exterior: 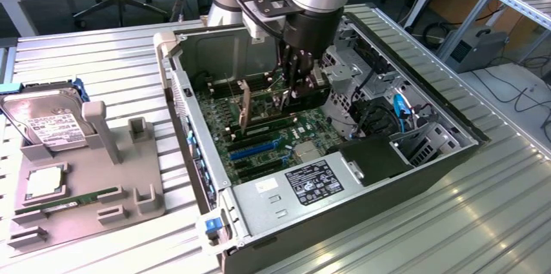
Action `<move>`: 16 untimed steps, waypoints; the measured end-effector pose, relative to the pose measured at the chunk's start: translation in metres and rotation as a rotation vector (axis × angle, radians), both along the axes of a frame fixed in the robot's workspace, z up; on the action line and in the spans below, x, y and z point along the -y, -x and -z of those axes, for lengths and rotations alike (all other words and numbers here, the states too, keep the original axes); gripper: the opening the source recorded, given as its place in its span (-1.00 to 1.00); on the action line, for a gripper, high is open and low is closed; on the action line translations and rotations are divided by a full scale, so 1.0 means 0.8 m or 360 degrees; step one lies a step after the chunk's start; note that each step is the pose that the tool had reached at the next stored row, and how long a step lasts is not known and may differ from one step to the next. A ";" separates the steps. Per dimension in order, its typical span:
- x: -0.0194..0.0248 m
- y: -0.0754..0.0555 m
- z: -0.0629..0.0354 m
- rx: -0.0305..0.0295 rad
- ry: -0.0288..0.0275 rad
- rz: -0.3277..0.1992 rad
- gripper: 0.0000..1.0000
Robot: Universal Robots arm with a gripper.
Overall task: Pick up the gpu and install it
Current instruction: 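Insert the gpu into the slot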
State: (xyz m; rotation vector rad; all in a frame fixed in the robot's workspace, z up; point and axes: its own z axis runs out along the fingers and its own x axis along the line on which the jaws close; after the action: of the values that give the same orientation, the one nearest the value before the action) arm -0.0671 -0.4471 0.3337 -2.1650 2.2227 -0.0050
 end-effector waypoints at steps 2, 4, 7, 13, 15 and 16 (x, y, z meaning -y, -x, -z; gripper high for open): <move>0.0000 0.001 0.000 0.00000 0.00000 0.0000 -0.47; 0.0000 0.002 0.001 0.00000 0.00001 0.0000 -0.47; 0.0000 0.004 0.001 0.00000 0.00000 0.0000 -0.47; 0.0002 0.006 0.002 0.00000 -0.00001 0.0000 -0.47; 0.0003 0.007 0.003 0.00001 0.00000 0.0000 -0.47; 0.0004 0.007 0.003 0.00001 0.00000 0.0000 -0.47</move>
State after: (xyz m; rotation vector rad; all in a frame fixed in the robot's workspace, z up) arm -0.0727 -0.4474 0.3313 -2.1649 2.2228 -0.0050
